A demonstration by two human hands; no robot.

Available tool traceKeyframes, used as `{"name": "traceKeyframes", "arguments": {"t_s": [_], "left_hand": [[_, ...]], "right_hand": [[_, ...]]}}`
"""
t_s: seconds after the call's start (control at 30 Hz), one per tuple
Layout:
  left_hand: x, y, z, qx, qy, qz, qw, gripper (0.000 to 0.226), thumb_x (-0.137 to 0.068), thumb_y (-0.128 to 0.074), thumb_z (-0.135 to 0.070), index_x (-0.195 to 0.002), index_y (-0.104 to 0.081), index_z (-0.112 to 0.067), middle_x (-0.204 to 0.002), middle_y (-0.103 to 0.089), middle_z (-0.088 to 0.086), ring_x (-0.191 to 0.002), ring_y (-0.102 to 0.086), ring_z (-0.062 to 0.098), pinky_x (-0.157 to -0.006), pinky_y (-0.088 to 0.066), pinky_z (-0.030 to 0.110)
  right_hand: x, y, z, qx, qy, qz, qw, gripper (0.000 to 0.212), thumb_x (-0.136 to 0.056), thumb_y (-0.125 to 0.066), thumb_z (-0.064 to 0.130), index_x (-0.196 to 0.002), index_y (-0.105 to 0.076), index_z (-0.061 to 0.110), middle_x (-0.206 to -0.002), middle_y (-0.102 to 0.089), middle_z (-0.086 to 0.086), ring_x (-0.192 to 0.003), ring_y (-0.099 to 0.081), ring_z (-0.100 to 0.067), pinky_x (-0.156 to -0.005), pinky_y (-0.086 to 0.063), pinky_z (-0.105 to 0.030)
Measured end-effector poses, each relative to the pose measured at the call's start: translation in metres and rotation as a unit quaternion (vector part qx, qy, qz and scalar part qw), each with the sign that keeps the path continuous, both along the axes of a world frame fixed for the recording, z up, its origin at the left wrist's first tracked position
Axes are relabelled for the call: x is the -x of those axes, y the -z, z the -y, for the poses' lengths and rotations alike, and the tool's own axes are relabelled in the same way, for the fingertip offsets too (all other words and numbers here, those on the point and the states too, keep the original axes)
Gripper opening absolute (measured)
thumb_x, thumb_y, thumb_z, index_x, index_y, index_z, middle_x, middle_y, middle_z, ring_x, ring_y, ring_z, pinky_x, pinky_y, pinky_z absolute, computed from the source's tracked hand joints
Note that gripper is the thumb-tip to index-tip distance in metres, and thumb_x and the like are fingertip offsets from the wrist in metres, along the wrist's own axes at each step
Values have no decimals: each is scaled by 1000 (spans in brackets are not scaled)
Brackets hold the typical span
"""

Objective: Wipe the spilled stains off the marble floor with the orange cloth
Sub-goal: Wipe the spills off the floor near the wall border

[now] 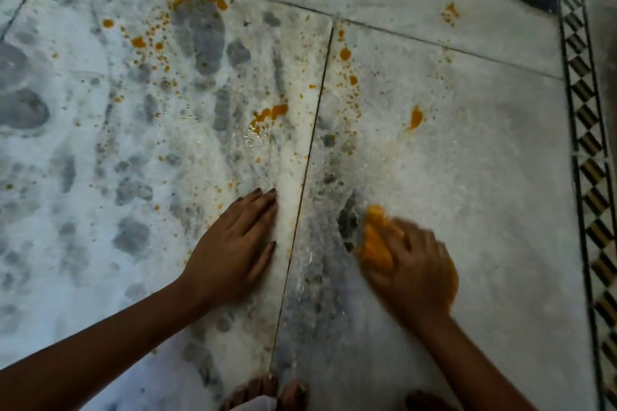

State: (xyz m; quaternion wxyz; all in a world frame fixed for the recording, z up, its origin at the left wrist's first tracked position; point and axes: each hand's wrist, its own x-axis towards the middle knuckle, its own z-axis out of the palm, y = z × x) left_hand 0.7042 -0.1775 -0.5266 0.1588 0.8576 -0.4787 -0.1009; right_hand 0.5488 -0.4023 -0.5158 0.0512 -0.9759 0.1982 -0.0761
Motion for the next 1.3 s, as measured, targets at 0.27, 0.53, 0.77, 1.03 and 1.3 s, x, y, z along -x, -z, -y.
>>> {"name": "traceKeyframes", "arguments": {"t_s": [0.27, 0.53, 0.77, 1.03, 1.3], "left_hand": [[-2, -4, -6, -29, 0, 10, 1000, 55, -92, -36, -33, -132, -46, 3, -141, -42, 18, -133, -35, 31, -110, -26, 39], [-2, -6, -11, -45, 11, 19, 999, 54, -91, -36, -32, -131, -48, 3, -140, -44, 19, -130, -39, 34, -107, -33, 44], [-3, -10, -8, -44, 15, 17, 999, 54, -88, -39, -32, -128, -51, 3, -136, -48, 22, -126, -43, 37, -106, -32, 41], [-9, -14, 7, -15, 8, 15, 1000, 55, -88, -39, -31, -130, -49, 2, -136, -48, 20, -126, -44, 34, -104, -38, 43], [-33, -11, 37, 12, -32, -12, 999, 57, -86, -39, -35, -130, -50, 1, -132, -52, 18, -119, -50, 33, -99, -41, 40]], "right_hand": [[-67, 2, -61, -22, -15, 8, 1000, 53, -75, -51, 54, -116, -62, 23, -116, -62, -9, -94, -53, -29, -78, -43, -37], [-30, -1, 2, 7, 83, 1, 997, 59, -68, -52, 57, -113, -63, 19, -110, -62, -12, -86, -57, -35, -72, -44, -40], [-15, 2, -77, -17, -127, 8, 992, 49, -79, -44, 58, -117, -54, 28, -112, -63, -8, -91, -50, -27, -78, -45, -38], [-48, -4, 22, 5, 134, 1, 991, 59, -74, -53, 57, -120, -59, 21, -119, -58, -11, -96, -54, -36, -79, -42, -42], [-79, -1, -42, -19, -78, -8, 997, 59, -71, -50, 57, -120, -59, 27, -115, -62, -5, -92, -54, -27, -80, -37, -37]]}}
